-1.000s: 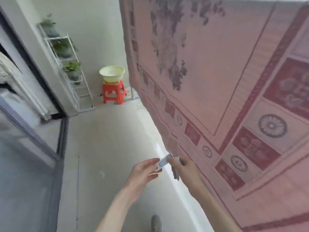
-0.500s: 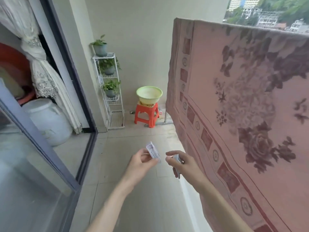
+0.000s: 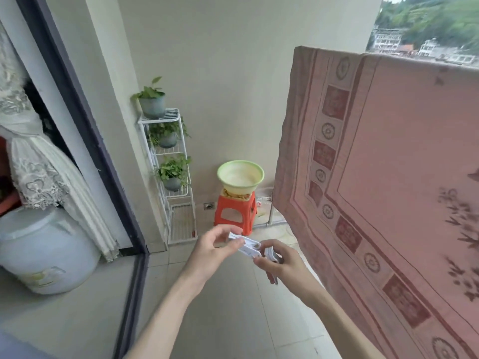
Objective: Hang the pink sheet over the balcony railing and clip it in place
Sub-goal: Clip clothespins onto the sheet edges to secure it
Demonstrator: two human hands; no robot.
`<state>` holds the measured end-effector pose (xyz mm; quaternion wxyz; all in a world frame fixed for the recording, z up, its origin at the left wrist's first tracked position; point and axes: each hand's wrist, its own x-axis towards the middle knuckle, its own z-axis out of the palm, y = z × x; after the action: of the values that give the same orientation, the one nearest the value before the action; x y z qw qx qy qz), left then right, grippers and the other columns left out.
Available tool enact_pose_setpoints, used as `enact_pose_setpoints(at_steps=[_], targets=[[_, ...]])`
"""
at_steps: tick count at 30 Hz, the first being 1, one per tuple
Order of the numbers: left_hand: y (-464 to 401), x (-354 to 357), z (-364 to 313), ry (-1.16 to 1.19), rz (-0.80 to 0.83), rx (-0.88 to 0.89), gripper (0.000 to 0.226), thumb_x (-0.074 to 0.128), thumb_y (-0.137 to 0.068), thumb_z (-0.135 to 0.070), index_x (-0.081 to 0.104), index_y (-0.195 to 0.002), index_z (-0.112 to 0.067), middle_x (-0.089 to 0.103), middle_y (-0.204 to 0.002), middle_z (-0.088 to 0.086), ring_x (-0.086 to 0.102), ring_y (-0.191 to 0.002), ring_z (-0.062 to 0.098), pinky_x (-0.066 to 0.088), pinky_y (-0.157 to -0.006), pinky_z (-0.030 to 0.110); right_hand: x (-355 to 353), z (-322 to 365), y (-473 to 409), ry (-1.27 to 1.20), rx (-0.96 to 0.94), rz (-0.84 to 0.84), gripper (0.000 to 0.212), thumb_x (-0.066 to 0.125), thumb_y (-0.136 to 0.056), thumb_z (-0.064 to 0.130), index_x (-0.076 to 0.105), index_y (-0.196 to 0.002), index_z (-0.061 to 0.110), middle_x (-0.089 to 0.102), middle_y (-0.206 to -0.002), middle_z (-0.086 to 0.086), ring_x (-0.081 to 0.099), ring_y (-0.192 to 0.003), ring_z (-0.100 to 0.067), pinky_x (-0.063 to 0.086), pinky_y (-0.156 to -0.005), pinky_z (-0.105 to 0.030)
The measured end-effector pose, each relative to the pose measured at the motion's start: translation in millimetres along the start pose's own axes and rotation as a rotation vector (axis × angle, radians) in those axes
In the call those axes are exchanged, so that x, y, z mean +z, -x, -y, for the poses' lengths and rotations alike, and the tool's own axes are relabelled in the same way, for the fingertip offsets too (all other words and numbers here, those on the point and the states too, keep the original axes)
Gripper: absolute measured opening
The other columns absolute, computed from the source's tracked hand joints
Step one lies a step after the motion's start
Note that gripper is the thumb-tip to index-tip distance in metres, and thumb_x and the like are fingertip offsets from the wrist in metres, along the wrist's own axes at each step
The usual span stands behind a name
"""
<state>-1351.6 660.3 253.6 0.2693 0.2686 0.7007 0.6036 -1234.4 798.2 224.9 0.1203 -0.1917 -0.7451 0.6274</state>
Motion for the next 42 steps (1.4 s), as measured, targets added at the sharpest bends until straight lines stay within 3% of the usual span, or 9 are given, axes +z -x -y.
enact_pose_setpoints(at_steps=[3, 9, 12, 17, 21, 25, 28, 35, 42], targets=[[-71.5, -21.1, 7.3, -0.090, 0.088, 0.019, 0.007, 0.068, -0.081, -0.016, 0.068, -0.088, -0.019, 0.069, -0.092, -0.002, 0.061, -0.085, 0.009, 0.046, -0.079, 0.017, -8.5, 3.3, -68.1, -0.026, -0.009, -0.067, 0.008, 0.066, -0.080, 0.032, 0.062, -0.085, 0.027, 0.051, -0.060, -0.006, 0.045, -0.049, -0.018, 0.038, -0.054, -0.017], [-197.1, -38.2, 21.9, -0.097, 0.050, 0.032, 0.017, 0.070, -0.079, -0.014, 0.067, -0.095, -0.020, 0.069, -0.092, -0.002, 0.063, -0.091, 0.016, 0.049, -0.083, 0.028, -26.6, 1.3, -190.0, -0.040, -0.014, -0.067, 0.009, 0.065, -0.084, 0.029, 0.062, -0.090, 0.022, 0.052, -0.049, 0.000, 0.045, -0.046, -0.011, 0.038, -0.053, -0.011], [-282.0, -43.7, 12.3, -0.111, 0.074, 0.057, 0.028, 0.069, -0.080, -0.016, 0.060, -0.106, -0.022, 0.068, -0.093, -0.003, 0.063, -0.093, 0.013, 0.048, -0.084, 0.024, -47.3, 3.3, -269.3, -0.066, -0.035, -0.137, 0.015, 0.065, -0.084, 0.025, 0.062, -0.093, 0.014, 0.055, -0.051, 0.008, 0.048, -0.048, -0.008, 0.041, -0.054, -0.013], [-411.7, -52.4, -13.8, -0.213, 0.140, 0.129, 0.023, 0.059, -0.088, -0.019, 0.058, -0.111, -0.022, 0.066, -0.104, -0.005, 0.061, -0.096, 0.009, 0.047, -0.077, 0.009, -92.7, 19.6, -390.1, -0.102, -0.048, -0.339, 0.014, 0.070, -0.080, 0.028, 0.068, -0.092, 0.022, 0.061, -0.057, 0.014, 0.053, -0.052, -0.004, 0.043, -0.057, -0.019], [-499.2, -58.4, -10.6, -0.192, 0.114, 0.099, 0.017, 0.055, -0.091, -0.020, 0.061, -0.107, -0.021, 0.065, -0.107, -0.004, 0.060, -0.100, 0.015, 0.048, -0.088, 0.028, -122.7, 22.4, -456.5, -0.197, -0.021, -0.380, 0.016, 0.073, -0.076, 0.029, 0.067, -0.089, 0.021, 0.055, -0.064, -0.006, 0.046, -0.059, -0.022, 0.039, -0.061, -0.033], [-590.4, -48.8, 0.5, -0.205, 0.237, 0.089, 0.015, 0.055, -0.090, -0.021, 0.062, -0.092, -0.034, 0.068, -0.099, -0.008, 0.062, -0.096, 0.015, 0.049, -0.088, 0.030, -154.5, 20.3, -517.9, -0.103, -0.019, -0.529, 0.015, 0.066, -0.084, 0.019, 0.065, -0.097, 0.011, 0.056, -0.061, -0.001, 0.047, -0.045, -0.008, 0.038, -0.044, -0.020], [-665.1, -37.5, 5.5, -0.214, 0.346, 0.101, 0.015, 0.055, -0.090, -0.021, 0.062, -0.092, -0.035, 0.068, -0.099, -0.008, 0.062, -0.094, 0.014, 0.049, -0.088, 0.031, -176.1, 13.0, -567.4, -0.196, 0.008, -0.652, 0.012, 0.062, -0.087, 0.010, 0.063, -0.097, 0.005, 0.060, -0.064, 0.001, 0.051, -0.046, 0.000, 0.040, -0.043, -0.013], [-834.8, -16.4, 4.9, -0.196, 0.514, 0.093, 0.013, 0.058, -0.089, -0.022, 0.065, -0.099, -0.025, 0.069, -0.095, -0.006, 0.062, -0.092, 0.013, 0.048, -0.086, 0.028, -221.4, -3.9, -686.8, -0.074, 0.151, -0.924, 0.013, 0.064, -0.085, 0.022, 0.065, -0.095, 0.014, 0.061, -0.080, -0.013, 0.053, -0.071, -0.021, 0.041, -0.048, -0.019], [-945.5, 40.6, 1.2, -0.181, 0.666, 0.110, 0.017, 0.058, -0.089, -0.017, 0.064, -0.104, -0.020, 0.066, -0.101, -0.007, 0.061, -0.090, 0.008, 0.045, -0.073, 0.010, -265.0, -20.6, -743.6, -0.015, 0.235, -1.065, 0.009, 0.064, -0.085, 0.022, 0.065, -0.093, 0.017, 0.062, -0.061, -0.002, 0.044, -0.036, -0.008, 0.035, -0.038, -0.018]])
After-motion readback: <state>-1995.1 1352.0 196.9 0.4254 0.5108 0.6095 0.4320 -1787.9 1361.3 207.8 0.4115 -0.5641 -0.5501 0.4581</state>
